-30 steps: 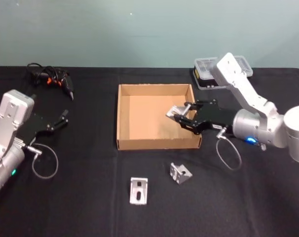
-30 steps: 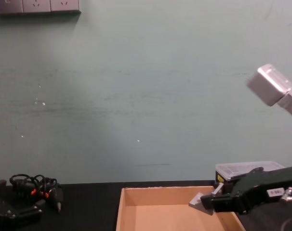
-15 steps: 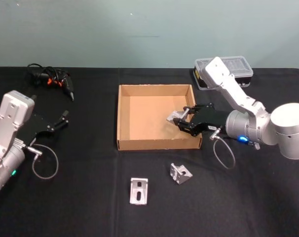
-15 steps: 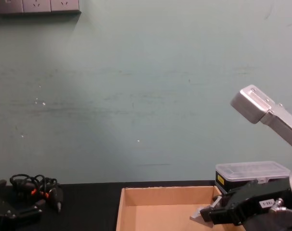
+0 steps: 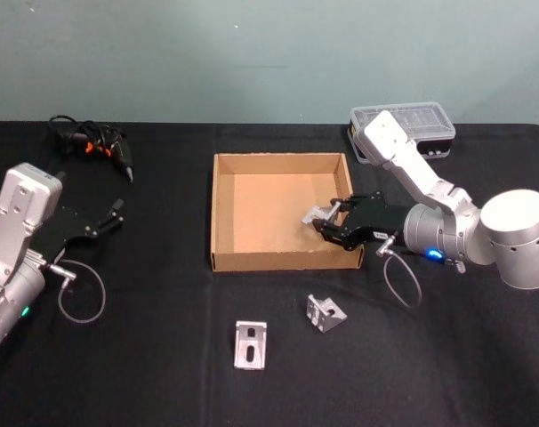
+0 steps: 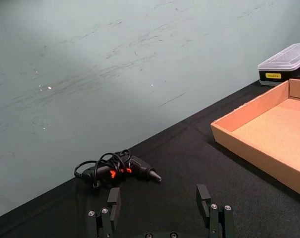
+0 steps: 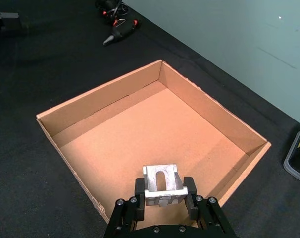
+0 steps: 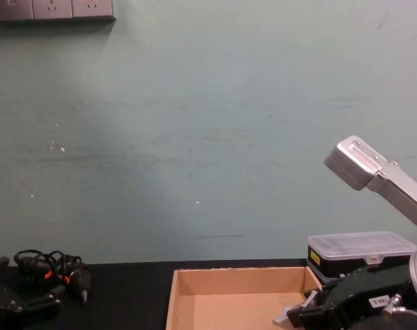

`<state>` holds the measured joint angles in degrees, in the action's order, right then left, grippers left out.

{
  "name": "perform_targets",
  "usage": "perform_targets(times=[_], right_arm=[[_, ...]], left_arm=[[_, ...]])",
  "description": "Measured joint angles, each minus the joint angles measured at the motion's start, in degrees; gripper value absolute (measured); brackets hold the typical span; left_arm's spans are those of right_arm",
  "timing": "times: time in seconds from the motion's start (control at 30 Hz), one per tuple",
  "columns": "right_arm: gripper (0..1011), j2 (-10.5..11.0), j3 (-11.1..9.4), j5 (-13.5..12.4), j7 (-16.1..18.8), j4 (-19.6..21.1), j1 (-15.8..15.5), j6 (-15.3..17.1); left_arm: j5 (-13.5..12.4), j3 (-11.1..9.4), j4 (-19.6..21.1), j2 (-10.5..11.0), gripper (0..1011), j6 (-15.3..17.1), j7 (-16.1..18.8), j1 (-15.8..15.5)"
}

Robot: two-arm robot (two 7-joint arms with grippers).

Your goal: Use one hand to pick up the angle iron from the table and place it into the box.

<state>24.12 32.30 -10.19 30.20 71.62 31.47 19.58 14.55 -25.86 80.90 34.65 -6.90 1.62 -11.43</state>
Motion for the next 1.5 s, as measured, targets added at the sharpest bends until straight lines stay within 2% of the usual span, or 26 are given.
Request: perform_targets(times=[0.47, 0.7, 0.8, 1.0, 1.17, 1.3, 1.5], right_arm=[[470, -0.4, -0.5, 1.1, 0.7, -0.6, -0.3, 0.0], [644, -0.5, -1.1, 1.2, 0.6, -0.7, -0.6, -0.6], [754, -0.6, -1.6, 1.2, 0.4, -0.5, -0.8, -1.2], [928, -0.6, -3.2, 0.8, -0.8, 0.7, -1.9, -2.3], [1003, -0.5, -5.3, -0.7, -1.8, 2.8, -3.3, -3.1], [1003, 0.2, -6.8, -1.7, -2.5, 5.7, -4.9, -3.2], [1003, 2.3, -9.2, -4.0, -3.2, 12.2, -8.8, -3.2]], left_arm=[[0.0, 0.0, 0.0, 0.0, 1000, 0.0, 0.0, 0.0], [0.0, 0.0, 0.0, 0.0, 1000, 0.0, 0.0, 0.0], [0.0, 0.0, 0.0, 0.0, 1000, 0.0, 0.0, 0.0], [0.0, 0.0, 0.0, 0.0, 1000, 0.0, 0.0, 0.0], [0.0, 0.0, 0.0, 0.0, 1000, 0.0, 0.0, 0.0], [0.0, 0.0, 0.0, 0.0, 1000, 0.0, 0.0, 0.0], [0.0, 0.0, 0.0, 0.0, 1000, 0.0, 0.0, 0.0]])
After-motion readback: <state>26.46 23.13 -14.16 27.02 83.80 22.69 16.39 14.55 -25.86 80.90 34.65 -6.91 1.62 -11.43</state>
